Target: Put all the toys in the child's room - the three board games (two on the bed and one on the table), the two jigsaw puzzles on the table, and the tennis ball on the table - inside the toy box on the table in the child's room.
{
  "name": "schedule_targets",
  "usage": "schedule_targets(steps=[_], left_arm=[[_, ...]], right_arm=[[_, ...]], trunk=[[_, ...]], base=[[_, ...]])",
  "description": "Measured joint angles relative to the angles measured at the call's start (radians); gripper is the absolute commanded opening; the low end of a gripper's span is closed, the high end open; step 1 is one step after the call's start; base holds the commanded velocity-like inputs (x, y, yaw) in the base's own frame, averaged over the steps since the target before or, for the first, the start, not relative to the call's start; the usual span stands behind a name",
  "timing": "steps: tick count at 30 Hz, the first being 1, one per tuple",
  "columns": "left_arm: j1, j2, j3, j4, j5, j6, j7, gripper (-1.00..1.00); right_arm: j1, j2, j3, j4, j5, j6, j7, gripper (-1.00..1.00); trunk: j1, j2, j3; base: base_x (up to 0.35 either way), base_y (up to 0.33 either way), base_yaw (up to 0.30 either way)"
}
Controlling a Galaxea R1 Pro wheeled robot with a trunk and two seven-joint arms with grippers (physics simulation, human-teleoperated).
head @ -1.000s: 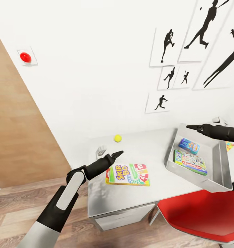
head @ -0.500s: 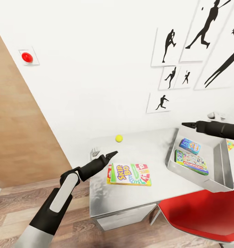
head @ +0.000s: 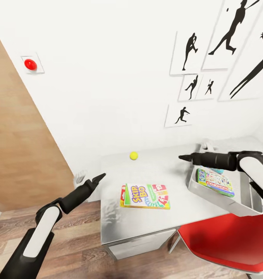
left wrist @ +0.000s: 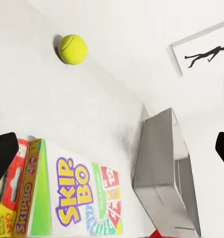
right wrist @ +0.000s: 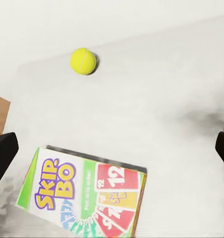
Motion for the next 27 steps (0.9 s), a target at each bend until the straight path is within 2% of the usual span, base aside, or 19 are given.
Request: schedule_targets(steps=[1, 2, 7, 8, 10, 11, 15, 19, 27], left_arm=[[0.014, 0.007, 0.017, -0.011, 0.001, 0.003, 0.000, 1.00], [0.015, 0.008, 0.017, -0.012, 0.001, 0.004, 0.000, 1.00], [0.072, 0.029, 0.083, -0.047, 0.004, 0.026, 0.001, 1.00], [0.072, 0.029, 0.083, -0.047, 0.004, 0.027, 0.001, 1.00], [0.092, 0.033, 0.109, -0.053, 0.005, 0.033, 0.002, 1.00], [0.093, 0.033, 0.110, -0.053, 0.005, 0.033, 0.002, 1.00], [0.133, 0.037, 0.152, -0.060, 0.005, 0.039, 0.003, 1.00], [0.154, 0.040, 0.176, -0.063, 0.005, 0.042, 0.003, 1.00], [0.194, 0.044, 0.201, -0.063, 0.000, 0.044, 0.004, 1.00]], right_arm=[[0.006, 0.022, 0.003, -0.001, 0.010, 0.016, -0.023, 1.00], [0.006, 0.023, 0.003, -0.001, 0.012, 0.017, -0.024, 1.00], [0.048, 0.116, 0.013, -0.004, 0.047, 0.060, -0.122, 1.00], [0.048, 0.117, 0.013, -0.004, 0.048, 0.060, -0.123, 1.00], [0.059, 0.140, 0.015, -0.005, 0.054, 0.068, -0.143, 1.00], [0.059, 0.140, 0.015, -0.005, 0.055, 0.068, -0.143, 1.00], [0.072, 0.165, 0.018, -0.005, 0.061, 0.076, -0.165, 1.00], [0.076, 0.175, 0.018, -0.005, 0.064, 0.079, -0.172, 1.00], [0.081, 0.182, 0.019, -0.004, 0.068, 0.081, -0.178, 1.00]], trunk=[[0.000, 0.000, 0.000], [0.000, 0.000, 0.000], [0.000, 0.000, 0.000], [0.000, 0.000, 0.000], [0.000, 0.000, 0.000], [0.000, 0.000, 0.000], [0.000, 0.000, 0.000], [0.000, 0.000, 0.000], [0.000, 0.000, 0.000]], base=[[0.000, 0.000, 0.000], [0.000, 0.000, 0.000], [0.000, 0.000, 0.000], [0.000, 0.000, 0.000], [0.000, 0.000, 0.000], [0.000, 0.000, 0.000], [0.000, 0.010, 0.000], [0.000, 0.108, 0.000], [0.000, 0.152, 0.000]])
